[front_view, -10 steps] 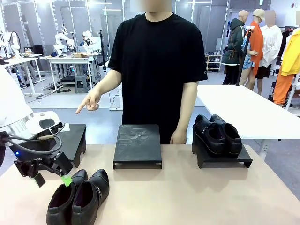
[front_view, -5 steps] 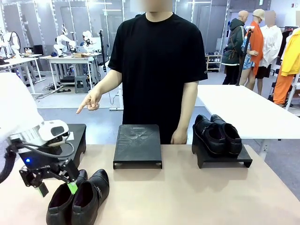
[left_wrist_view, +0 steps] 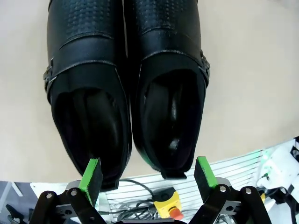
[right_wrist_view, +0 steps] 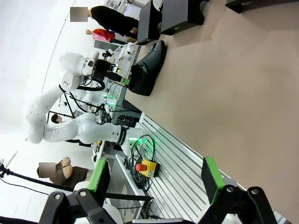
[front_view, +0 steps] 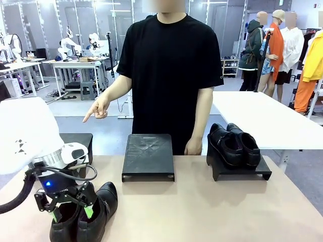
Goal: Place the shoes on the stand as instructed by the person.
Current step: Pick up another pair of Shoes and place it on the Shoes Stand indicated by the person.
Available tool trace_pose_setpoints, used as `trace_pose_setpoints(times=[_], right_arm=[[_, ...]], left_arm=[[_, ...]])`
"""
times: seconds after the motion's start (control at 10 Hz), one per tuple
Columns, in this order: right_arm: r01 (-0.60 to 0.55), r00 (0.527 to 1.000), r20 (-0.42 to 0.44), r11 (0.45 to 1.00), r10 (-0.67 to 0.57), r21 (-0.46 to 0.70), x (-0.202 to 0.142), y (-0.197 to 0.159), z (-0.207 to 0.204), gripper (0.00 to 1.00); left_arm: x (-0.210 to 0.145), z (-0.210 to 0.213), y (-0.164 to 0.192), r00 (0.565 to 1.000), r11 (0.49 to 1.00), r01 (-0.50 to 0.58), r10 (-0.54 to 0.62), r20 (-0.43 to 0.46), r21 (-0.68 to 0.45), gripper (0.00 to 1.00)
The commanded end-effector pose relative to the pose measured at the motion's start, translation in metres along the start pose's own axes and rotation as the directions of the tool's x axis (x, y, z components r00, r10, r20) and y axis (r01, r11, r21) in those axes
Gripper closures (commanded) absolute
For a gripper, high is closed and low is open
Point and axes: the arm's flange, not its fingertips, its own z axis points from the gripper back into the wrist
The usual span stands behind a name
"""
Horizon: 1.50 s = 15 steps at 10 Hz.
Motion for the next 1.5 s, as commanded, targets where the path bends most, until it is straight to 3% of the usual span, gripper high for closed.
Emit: trace_pose_setpoints(times=[0.0,0.8,0.9,1.0,1.2,1.3,1.4], right_arm=[[-0.008,1.0,0.009,1.0,0.008,0.007,0.0,0.005,0.0,0.0],[-0.008,1.0,0.009,1.0,0.008,0.007,0.0,0.005,0.0,0.0],[-0.008,1.0,0.009,1.0,0.008,0.007,0.0,0.005,0.0,0.0],[-0.008,1.0,0.009,1.0,0.008,0.007,0.0,0.005,0.0,0.0],[-0.008,1.0,0.009,1.0,0.008,0.007,0.0,0.005,0.0,0.0],[-0.008,1.0,0.009,1.0,0.008,0.007,0.0,0.005,0.0,0.0],[-0.008,1.0,0.009,1.0,0.008,0.007,0.0,0.005,0.0,0.0]], left_arm=[[0.009,-0.012,-0.011,0.999,1.0,-0.021,0.019,0.051,0.024,0.0],[0.027,-0.035,-0.023,0.996,0.987,-0.082,0.076,0.051,0.136,0.0],[0.029,-0.037,-0.021,0.994,0.985,-0.094,0.084,0.074,0.148,0.06],[0.03,-0.038,-0.02,0.992,0.985,-0.109,0.097,0.086,0.137,0.25],[0.032,-0.042,-0.016,0.985,0.979,-0.146,0.129,0.116,0.145,0.84],[0.032,-0.044,-0.017,0.984,0.977,-0.145,0.127,0.122,0.156,1.0],[0.031,-0.046,-0.018,0.985,0.975,-0.141,0.122,0.118,0.17,1.0]])
